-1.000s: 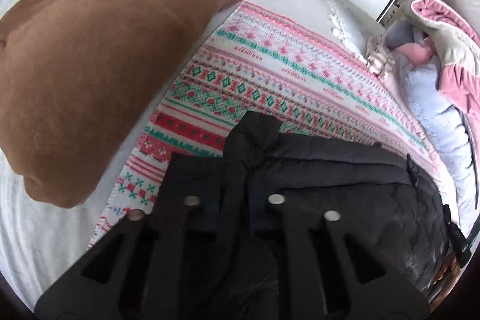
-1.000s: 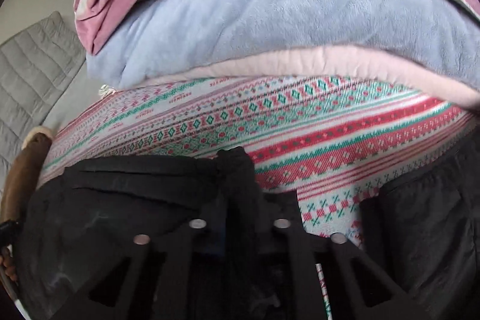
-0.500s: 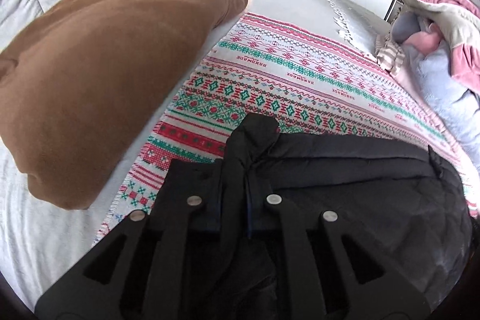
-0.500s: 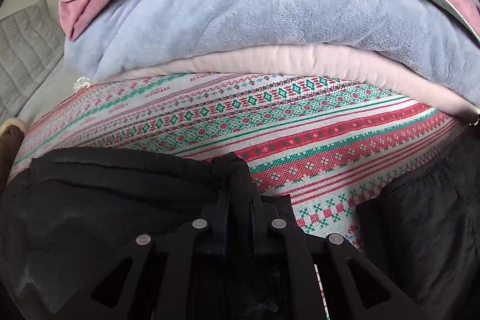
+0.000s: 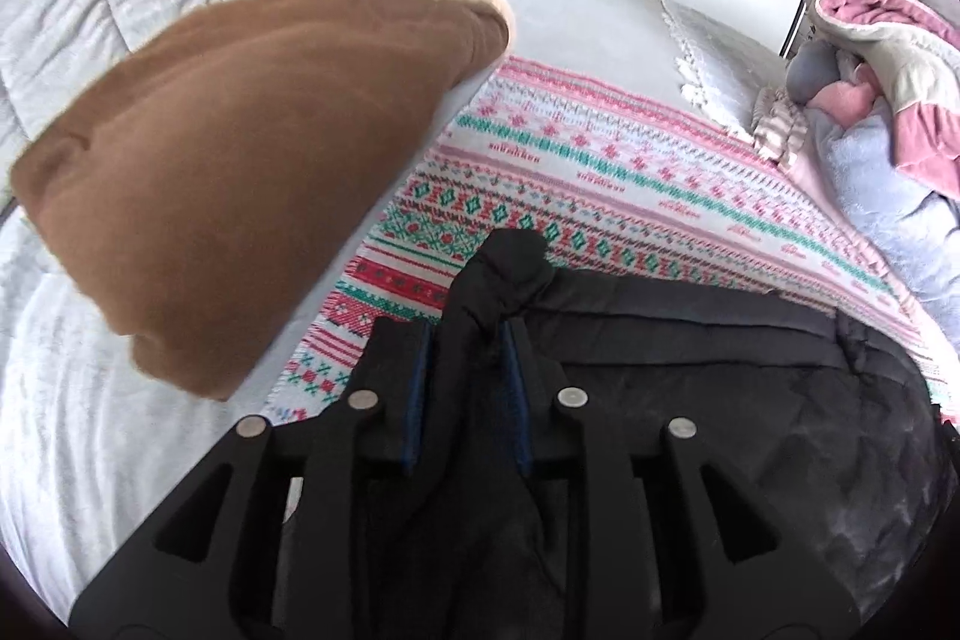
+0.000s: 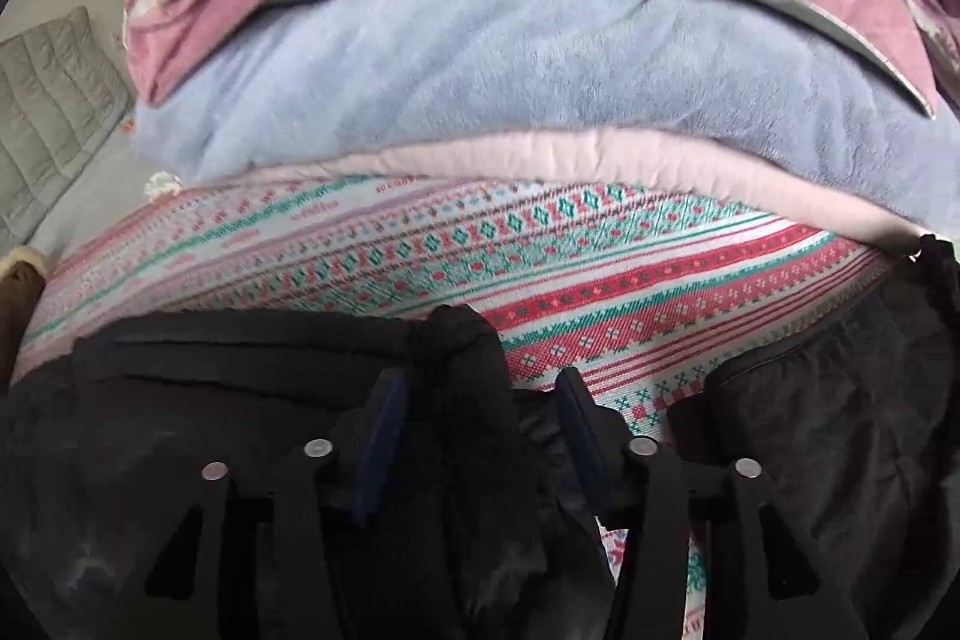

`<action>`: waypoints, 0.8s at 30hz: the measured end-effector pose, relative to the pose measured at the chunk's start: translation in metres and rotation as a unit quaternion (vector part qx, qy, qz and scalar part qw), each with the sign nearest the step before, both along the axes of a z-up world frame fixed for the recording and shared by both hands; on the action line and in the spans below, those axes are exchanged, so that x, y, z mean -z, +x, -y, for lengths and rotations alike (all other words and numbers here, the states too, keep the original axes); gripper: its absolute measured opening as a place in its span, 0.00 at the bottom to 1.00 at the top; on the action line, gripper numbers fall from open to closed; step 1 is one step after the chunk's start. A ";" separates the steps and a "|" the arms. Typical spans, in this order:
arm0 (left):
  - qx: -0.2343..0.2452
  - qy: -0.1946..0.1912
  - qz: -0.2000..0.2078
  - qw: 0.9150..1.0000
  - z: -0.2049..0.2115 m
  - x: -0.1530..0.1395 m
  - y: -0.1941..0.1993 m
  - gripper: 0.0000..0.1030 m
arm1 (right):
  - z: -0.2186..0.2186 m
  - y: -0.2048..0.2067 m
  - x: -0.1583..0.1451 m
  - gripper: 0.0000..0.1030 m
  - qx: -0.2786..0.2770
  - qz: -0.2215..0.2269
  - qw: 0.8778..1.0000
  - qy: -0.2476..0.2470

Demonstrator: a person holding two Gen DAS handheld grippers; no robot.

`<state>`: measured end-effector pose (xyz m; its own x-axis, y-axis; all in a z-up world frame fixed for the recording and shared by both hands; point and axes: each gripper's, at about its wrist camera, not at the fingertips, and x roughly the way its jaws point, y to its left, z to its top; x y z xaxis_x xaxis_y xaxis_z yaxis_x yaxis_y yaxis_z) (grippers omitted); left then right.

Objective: Fold large clothes

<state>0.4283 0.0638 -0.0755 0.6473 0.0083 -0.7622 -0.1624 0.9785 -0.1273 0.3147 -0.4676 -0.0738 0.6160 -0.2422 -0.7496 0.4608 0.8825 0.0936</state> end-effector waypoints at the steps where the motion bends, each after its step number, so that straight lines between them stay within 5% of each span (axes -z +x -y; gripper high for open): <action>1: -0.001 0.000 0.008 1.000 0.001 -0.008 -0.008 0.26 | -0.003 -0.008 -0.011 0.54 -0.001 0.014 1.000 0.005; 5: 0.012 0.003 0.033 0.999 0.011 -0.034 -0.041 0.35 | -0.021 -0.039 -0.044 0.60 -0.024 0.046 0.998 0.029; 11: 0.120 0.016 0.062 0.991 0.071 -0.050 -0.126 0.50 | -0.056 -0.096 -0.047 0.68 -0.070 0.029 0.994 0.074; 16: 0.201 0.007 0.044 0.979 0.121 -0.029 -0.170 0.51 | -0.083 -0.130 -0.031 0.68 -0.096 0.011 0.993 0.068; 18: 0.207 0.039 0.042 0.977 0.134 -0.013 -0.173 0.51 | -0.082 -0.136 -0.024 0.68 -0.093 0.003 0.993 0.069; 24: 0.216 0.053 0.011 0.975 0.149 0.019 -0.159 0.51 | -0.076 -0.130 0.003 0.68 -0.088 -0.044 0.994 0.055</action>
